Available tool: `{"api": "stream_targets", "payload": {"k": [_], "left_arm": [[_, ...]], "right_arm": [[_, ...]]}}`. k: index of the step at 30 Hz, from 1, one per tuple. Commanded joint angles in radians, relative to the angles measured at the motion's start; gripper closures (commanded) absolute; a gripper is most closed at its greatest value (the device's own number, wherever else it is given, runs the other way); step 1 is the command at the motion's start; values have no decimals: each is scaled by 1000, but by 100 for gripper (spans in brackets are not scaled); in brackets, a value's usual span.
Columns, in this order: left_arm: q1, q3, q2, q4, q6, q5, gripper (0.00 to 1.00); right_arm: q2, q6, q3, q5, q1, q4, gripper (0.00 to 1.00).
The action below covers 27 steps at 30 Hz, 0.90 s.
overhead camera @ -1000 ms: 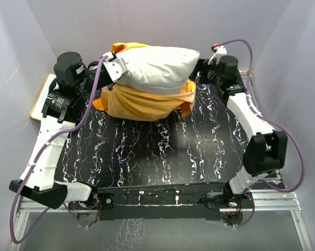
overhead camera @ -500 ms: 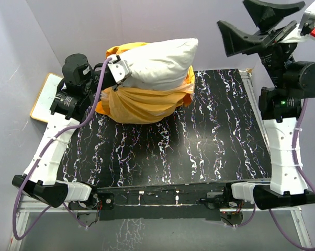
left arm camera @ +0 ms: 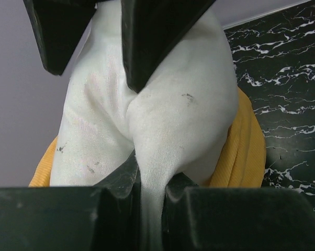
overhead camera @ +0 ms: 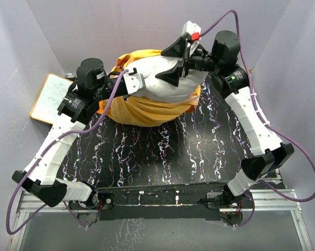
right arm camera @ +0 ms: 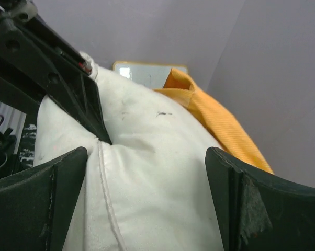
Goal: Remove the pillowcase from the pillow
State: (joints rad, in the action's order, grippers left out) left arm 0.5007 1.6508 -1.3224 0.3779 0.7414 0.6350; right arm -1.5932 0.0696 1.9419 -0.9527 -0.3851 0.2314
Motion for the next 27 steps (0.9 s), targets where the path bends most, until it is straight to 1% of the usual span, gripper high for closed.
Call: {"api": "stream_targets", "payload": {"k": [1, 4, 7, 8, 10, 13, 17, 19, 20, 22, 23, 24, 25, 26, 27], "left_arm": [[15, 64, -19, 65, 54, -22, 100], [20, 74, -35, 77, 70, -40, 100], [33, 80, -41, 81, 88, -64, 100], [36, 84, -64, 87, 93, -67, 100], [44, 91, -79, 88, 95, -67, 100], [63, 105, -89, 89, 96, -65, 100], [98, 139, -96, 107, 87, -62, 100], [114, 158, -93, 114, 63, -55, 100], [118, 169, -91, 115, 45, -45, 100], [122, 183, -85, 113, -9, -24, 100], [122, 190, -82, 111, -34, -17, 100], [122, 196, -78, 108, -61, -15, 100], [122, 202, -73, 106, -83, -17, 97], [122, 208, -70, 109, -104, -22, 79], [123, 213, -66, 119, -116, -37, 53]], "right_arm": [[44, 246, 21, -30, -56, 212, 1], [63, 312, -42, -28, -100, 276, 1], [90, 339, -130, 3, -141, 309, 1], [98, 348, -160, 21, -160, 316, 1], [107, 376, -219, 92, -206, 340, 1], [105, 418, -314, 278, -261, 342, 1], [96, 399, -448, 486, -263, 220, 1], [78, 356, -485, 630, -259, 123, 1], [74, 338, -504, 667, -253, 75, 2], [84, 288, -550, 690, -237, -39, 11], [98, 252, -580, 687, -227, -110, 16], [113, 218, -622, 655, -214, -178, 24], [135, 182, -654, 619, -186, -257, 32], [154, 138, -686, 574, -159, -317, 40], [172, 97, -715, 513, -130, -375, 46]]}}
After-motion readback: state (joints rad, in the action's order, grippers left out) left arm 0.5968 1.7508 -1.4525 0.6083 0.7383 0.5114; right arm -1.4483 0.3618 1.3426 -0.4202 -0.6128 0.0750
